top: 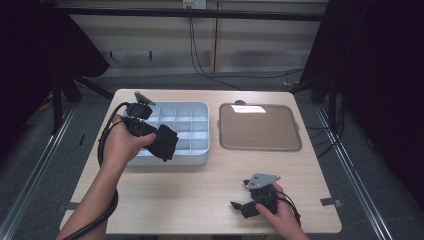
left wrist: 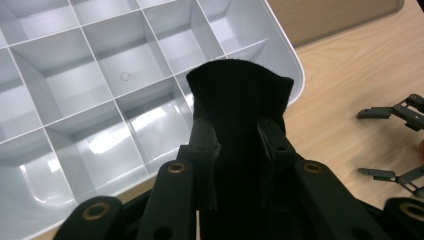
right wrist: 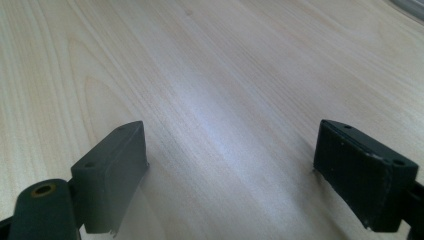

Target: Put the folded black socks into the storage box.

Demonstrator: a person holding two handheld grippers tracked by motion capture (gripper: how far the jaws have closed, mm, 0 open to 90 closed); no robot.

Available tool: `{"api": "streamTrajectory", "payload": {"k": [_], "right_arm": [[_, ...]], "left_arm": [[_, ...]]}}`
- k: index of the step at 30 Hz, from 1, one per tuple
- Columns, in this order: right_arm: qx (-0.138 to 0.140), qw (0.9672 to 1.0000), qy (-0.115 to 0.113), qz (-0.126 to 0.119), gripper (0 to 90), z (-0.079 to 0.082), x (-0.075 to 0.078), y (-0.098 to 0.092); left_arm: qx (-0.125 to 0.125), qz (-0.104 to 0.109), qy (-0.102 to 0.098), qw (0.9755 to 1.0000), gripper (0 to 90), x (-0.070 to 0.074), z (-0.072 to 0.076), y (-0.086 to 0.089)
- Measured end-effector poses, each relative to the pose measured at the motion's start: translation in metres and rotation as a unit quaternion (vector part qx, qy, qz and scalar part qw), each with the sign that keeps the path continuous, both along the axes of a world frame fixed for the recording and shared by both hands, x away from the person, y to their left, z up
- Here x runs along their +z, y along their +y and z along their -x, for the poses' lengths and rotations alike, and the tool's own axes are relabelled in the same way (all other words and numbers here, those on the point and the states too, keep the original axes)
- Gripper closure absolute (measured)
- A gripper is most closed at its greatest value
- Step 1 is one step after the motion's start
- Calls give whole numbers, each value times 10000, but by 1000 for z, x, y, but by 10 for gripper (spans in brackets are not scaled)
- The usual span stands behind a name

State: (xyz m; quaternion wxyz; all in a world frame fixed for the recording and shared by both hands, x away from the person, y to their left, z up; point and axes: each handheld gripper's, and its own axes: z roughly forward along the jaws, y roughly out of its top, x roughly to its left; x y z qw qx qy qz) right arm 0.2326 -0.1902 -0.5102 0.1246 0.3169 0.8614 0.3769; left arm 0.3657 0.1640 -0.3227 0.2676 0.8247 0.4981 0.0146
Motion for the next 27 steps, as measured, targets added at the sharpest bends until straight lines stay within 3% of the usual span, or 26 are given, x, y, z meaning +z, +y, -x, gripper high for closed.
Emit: {"api": "streamTrajectory", "payload": {"k": [15,27], "right_arm": [[-1,10000,-1,-1,132,0,0,0],[5,10000,27,-12,132,0,0,0]], "left_arm": [[270,-28,32,9996,722,0,-13,18],[435,24,-63,9990,722,1,-24,37]]}}
